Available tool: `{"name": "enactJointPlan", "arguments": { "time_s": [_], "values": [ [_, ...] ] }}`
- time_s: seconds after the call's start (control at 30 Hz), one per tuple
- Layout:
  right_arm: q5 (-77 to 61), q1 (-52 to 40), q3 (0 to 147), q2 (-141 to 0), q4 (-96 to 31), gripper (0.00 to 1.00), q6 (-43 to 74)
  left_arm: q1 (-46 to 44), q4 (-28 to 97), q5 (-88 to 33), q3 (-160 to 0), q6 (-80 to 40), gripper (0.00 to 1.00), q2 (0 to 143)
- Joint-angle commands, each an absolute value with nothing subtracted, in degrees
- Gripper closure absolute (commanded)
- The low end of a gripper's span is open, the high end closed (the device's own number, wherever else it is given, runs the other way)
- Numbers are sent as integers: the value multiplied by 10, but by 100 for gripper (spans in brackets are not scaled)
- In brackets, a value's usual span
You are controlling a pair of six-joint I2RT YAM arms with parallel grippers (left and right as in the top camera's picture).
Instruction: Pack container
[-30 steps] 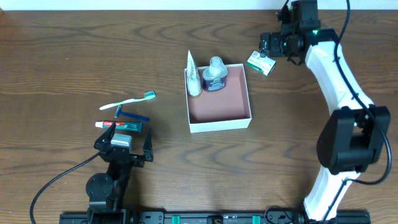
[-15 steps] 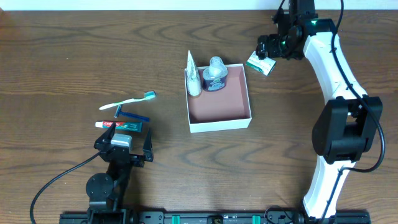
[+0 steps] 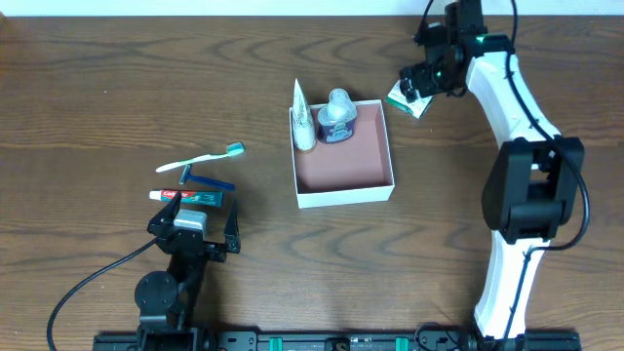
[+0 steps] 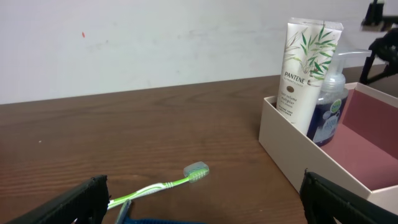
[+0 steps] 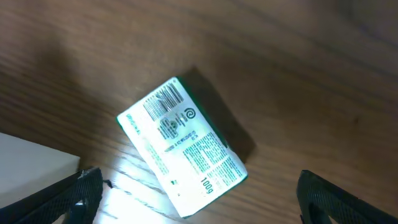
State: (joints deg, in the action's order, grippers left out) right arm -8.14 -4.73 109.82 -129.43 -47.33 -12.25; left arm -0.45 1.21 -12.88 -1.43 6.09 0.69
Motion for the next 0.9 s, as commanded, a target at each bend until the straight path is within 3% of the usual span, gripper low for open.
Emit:
{"name": "enactJointPlan", "arguments": {
  "time_s": [0.0,0.87],
  "values": [
    [-84,-47,1107,-1310,-473,1,-156,-6,29,-130,-2,66,2,6],
    [-149,-52,1107,-1348,-469,3,-175,-6,29,-130,-2,66,2,6]
  ]
}}
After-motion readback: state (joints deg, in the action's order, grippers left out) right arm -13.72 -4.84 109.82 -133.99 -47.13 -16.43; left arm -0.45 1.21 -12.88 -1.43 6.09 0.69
